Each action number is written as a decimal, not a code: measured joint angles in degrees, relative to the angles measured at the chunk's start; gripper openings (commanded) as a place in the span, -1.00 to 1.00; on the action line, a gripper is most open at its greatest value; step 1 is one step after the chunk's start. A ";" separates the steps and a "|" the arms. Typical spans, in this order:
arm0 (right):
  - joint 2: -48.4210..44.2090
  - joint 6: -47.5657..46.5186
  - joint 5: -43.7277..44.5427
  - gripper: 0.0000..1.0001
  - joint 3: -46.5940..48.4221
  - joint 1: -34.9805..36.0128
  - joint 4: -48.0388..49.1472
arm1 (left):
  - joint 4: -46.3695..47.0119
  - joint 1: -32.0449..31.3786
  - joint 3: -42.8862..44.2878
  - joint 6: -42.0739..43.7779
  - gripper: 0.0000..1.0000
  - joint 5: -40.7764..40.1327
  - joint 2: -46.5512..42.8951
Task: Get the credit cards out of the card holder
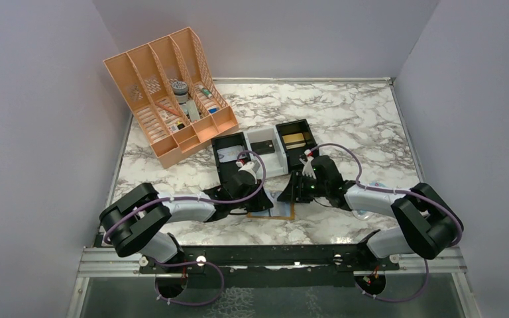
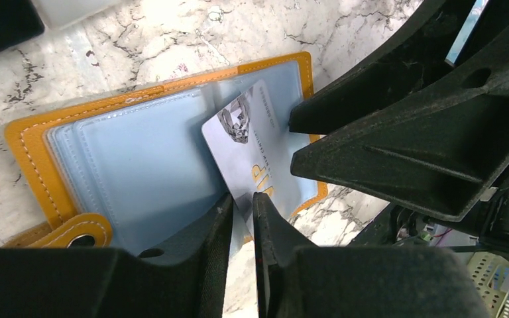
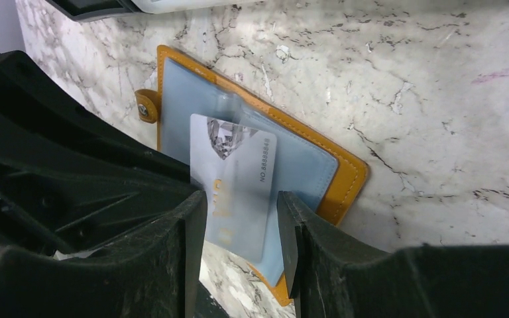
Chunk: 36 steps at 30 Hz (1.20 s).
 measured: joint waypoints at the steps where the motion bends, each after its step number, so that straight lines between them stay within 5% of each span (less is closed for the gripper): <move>1: 0.00 -0.04 0.28 -0.10 0.02 0.00 -0.07 | -0.04 0.00 0.00 0.02 -0.46 0.00 0.04; 8: 1.16 0.22 0.24 -0.11 -0.09 -0.02 1.29 | 2.80 0.00 0.22 -1.57 -0.36 0.70 2.78; 23: 1.29 1.14 0.57 -0.14 -0.96 -0.09 3.78 | 5.92 0.00 -2.51 -5.49 -0.98 -0.20 0.39; 36: -12.20 -0.50 0.79 -0.11 -3.34 -0.09 2.58 | -3.28 0.00 0.15 -0.04 -1.00 -3.72 -5.64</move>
